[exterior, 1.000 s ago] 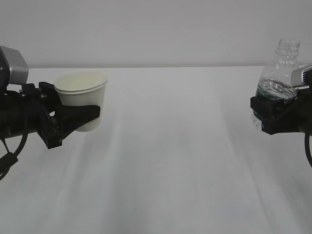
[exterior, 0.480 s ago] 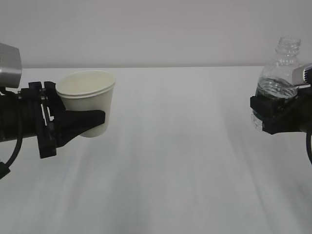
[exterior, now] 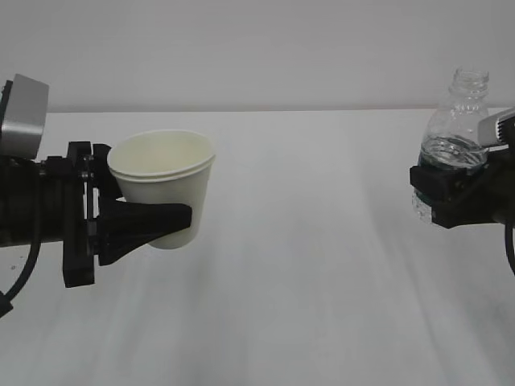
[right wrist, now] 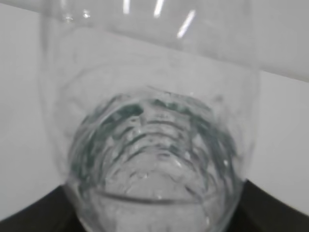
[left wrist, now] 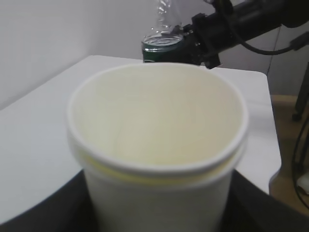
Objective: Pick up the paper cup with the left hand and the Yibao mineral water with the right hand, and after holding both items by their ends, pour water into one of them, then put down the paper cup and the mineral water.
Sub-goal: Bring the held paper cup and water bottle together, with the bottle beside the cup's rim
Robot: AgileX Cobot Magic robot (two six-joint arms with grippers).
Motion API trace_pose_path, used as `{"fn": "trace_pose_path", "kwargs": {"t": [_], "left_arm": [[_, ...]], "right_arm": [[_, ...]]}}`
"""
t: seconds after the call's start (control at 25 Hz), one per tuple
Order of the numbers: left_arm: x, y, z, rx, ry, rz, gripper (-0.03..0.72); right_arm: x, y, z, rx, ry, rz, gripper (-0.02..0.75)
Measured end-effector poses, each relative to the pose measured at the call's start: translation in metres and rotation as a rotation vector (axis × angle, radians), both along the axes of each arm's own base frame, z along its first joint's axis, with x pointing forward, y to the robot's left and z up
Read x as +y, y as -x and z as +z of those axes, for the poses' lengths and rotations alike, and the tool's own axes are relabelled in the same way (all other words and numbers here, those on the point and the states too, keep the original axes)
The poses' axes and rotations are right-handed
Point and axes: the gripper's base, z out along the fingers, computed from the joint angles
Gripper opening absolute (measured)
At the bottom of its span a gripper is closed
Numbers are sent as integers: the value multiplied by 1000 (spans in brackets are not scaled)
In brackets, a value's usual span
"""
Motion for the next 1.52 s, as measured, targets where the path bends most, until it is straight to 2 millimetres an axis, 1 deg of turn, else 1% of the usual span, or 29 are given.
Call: {"fn": "trace_pose_path", "kwargs": {"t": [0.24, 0.4, 0.6, 0.8, 0.92, 1.16, 1.32, 1.52], "left_arm": [[1, 6, 15, -21, -18, 32, 427], [2, 10, 25, 0, 7, 46, 426], [1, 11, 27, 40, 25, 49, 426], [-6, 16, 26, 47, 6, 20, 426], [-8, 15, 22, 60, -13, 25, 426], [-10, 8, 2, 118, -37, 19, 425], [-12, 3, -6, 122, -16, 22, 425], [-15, -1, -22, 134, -13, -3, 424]], "right_arm": [[0, 0, 1, 0, 1, 5, 435], [1, 2, 6, -18, 8, 11, 435], [0, 5, 15, -45, 8, 7, 435], [-1, 8, 18, -29, 27, 3, 435], [-1, 9, 19, -33, 28, 4, 435], [-1, 9, 19, -33, 28, 5, 435], [0, 9, 19, -32, 32, 10, 435], [1, 9, 18, -32, 47, 28, 435]]}}
